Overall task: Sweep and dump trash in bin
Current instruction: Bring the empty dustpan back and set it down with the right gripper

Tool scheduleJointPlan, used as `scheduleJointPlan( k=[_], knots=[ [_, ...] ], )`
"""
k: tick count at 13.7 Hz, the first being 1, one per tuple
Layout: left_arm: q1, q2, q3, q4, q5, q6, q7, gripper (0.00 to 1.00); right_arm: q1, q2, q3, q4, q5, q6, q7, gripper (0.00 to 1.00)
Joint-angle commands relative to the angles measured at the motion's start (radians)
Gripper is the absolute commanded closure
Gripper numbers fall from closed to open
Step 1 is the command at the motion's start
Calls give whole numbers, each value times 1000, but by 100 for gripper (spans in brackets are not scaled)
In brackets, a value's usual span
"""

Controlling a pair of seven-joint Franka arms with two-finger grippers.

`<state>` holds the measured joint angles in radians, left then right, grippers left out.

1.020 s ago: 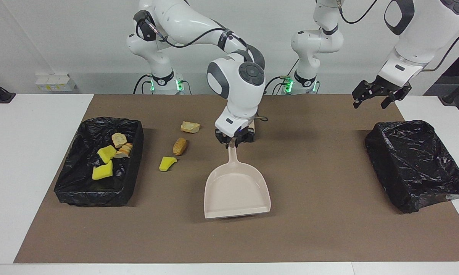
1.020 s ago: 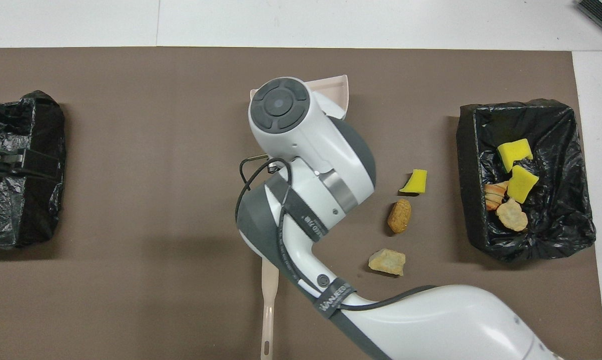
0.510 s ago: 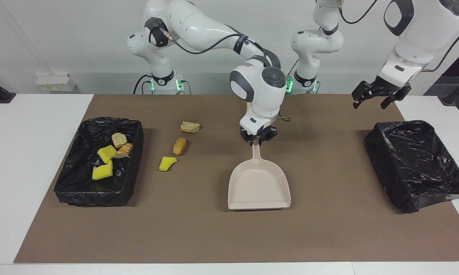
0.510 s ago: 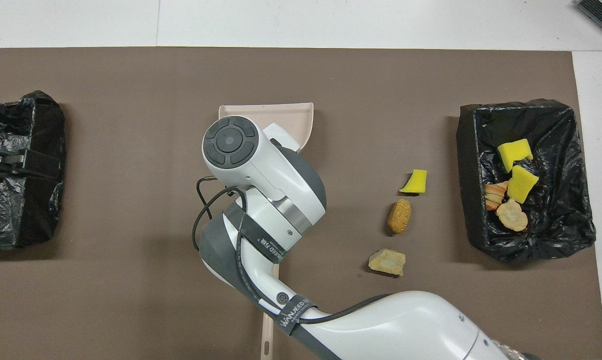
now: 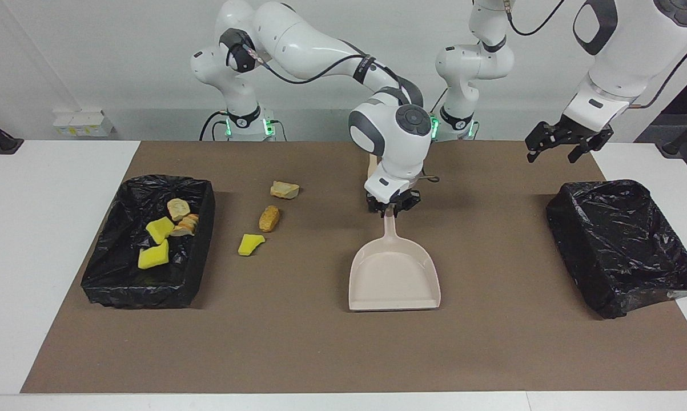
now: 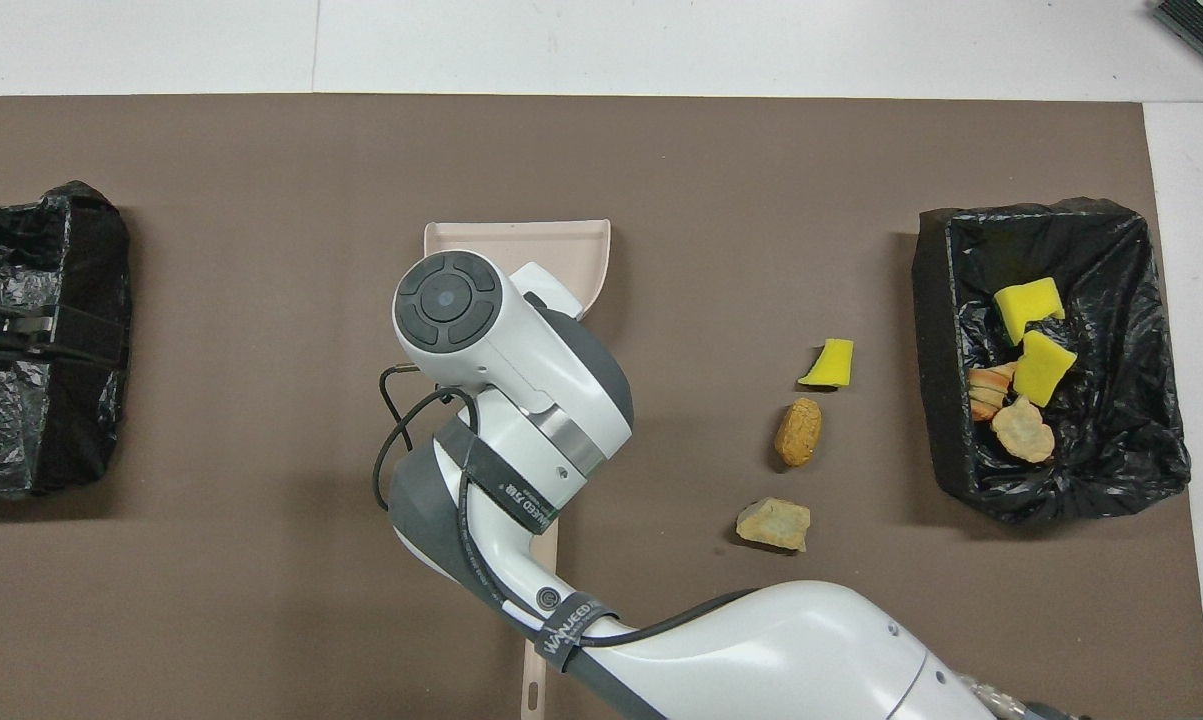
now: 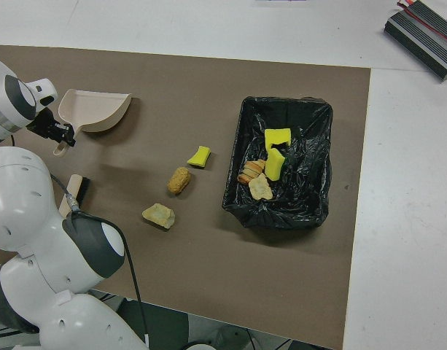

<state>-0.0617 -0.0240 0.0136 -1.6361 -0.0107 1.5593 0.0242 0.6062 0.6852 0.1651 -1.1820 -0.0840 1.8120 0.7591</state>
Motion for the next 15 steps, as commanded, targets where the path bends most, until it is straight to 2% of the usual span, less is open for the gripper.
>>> scheduleJointPlan(
  k=[1,4,5,6,8,10,12,15],
  knots=[
    [-12,-34,6,-48,25,47,2,0,-16,-15,7,-56,21,53,20,94],
    [-7,-34,6,-48,23,48,2,0,-22,-27,7,-82,20,58,16,85],
    [-7,-34,6,-50,23,48,0,0,-23,-27,7,-80,21,58,16,75],
    [-7,-34,6,-50,23,48,0,0,-26,-27,7,-82,17,61,11,49],
    [-3,-33,6,-51,23,48,2,0,-32,-41,7,-82,20,66,8,29],
    [-4,-33,6,-50,23,48,0,0,-57,-82,7,-85,20,53,6,0],
    [-6,-33,6,-50,23,50,2,0,-95,-152,7,-109,20,46,8,0],
    [-7,-33,6,-50,23,50,2,0,-213,-344,7,-235,21,21,6,0]
  ],
)
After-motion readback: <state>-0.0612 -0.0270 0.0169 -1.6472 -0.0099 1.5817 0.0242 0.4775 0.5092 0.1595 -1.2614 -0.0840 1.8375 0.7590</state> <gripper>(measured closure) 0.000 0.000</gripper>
